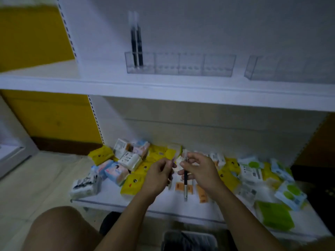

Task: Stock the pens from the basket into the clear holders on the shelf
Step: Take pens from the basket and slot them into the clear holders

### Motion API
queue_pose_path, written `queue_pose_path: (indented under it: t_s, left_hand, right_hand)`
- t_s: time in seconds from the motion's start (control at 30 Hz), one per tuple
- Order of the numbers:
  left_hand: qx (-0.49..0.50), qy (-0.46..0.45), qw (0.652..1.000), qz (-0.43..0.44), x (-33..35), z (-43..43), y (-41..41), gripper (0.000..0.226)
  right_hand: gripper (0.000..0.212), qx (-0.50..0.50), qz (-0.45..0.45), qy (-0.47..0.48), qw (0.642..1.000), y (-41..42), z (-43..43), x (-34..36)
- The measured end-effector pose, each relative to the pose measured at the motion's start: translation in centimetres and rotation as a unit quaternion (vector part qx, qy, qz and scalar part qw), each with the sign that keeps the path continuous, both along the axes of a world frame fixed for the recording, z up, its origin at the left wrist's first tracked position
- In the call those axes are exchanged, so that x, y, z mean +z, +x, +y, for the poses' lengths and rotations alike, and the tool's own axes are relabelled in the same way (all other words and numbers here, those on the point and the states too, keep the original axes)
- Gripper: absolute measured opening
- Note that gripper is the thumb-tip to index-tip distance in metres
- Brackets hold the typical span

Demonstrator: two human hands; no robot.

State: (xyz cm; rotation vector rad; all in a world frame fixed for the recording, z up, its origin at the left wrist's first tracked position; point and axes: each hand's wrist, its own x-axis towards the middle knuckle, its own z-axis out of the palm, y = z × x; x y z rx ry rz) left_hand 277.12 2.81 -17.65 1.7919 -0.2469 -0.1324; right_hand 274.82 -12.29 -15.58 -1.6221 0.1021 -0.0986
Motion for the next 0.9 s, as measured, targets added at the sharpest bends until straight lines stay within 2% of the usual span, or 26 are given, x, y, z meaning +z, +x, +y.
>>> queue_pose_path:
  t_s: [0.1, 0.17, 0.3, 0.4, 0.57, 0.77, 0.9]
  left_hand:
    - [0.028, -0.036, 0.998, -0.042, 3.3, 0.9, 0.0, 0.02]
    - [0.027, -0.1, 0.992, -0.066, 5.7, 1.2, -0.1, 0.013]
    - [-0.008, -0.171, 0.98, -0.1, 11.3, 1.9, -0.4, 0.04]
    - [-0.035, -0.167, 0.976, -0.133, 15.1, 2.6, -0.6, 0.041]
    - [0.003, -0.142, 0.962, -0.233, 20.1, 3.5, -0.1, 0.017]
    - [0.062, -0.108, 0.949, -0.29, 24.9, 5.5, 3.5, 0.018]
    - [0.112, -0.152, 0.927, -0.324, 28.6, 6.9, 6.3, 0.018]
  right_hand:
    - [0.032, 0.015, -0.04, -0.033, 0.999, 0.1, 0.7, 3.4]
    - [0.045, 0.017, -0.078, -0.061, 0.995, 0.1, 1.1, 5.8]
    - [0.044, 0.033, -0.144, -0.093, 0.985, 0.0, 2.1, 11.2]
    - [0.041, 0.028, -0.184, -0.11, 0.976, 0.1, 2.7, 14.9]
    - [0.043, 0.005, -0.251, -0.133, 0.959, 0.9, 3.4, 19.7]
    - [0.04, 0.024, -0.291, -0.126, 0.948, 3.6, 4.3, 23.9]
    - [0.039, 0.011, -0.32, -0.11, 0.941, 6.5, 5.2, 26.5]
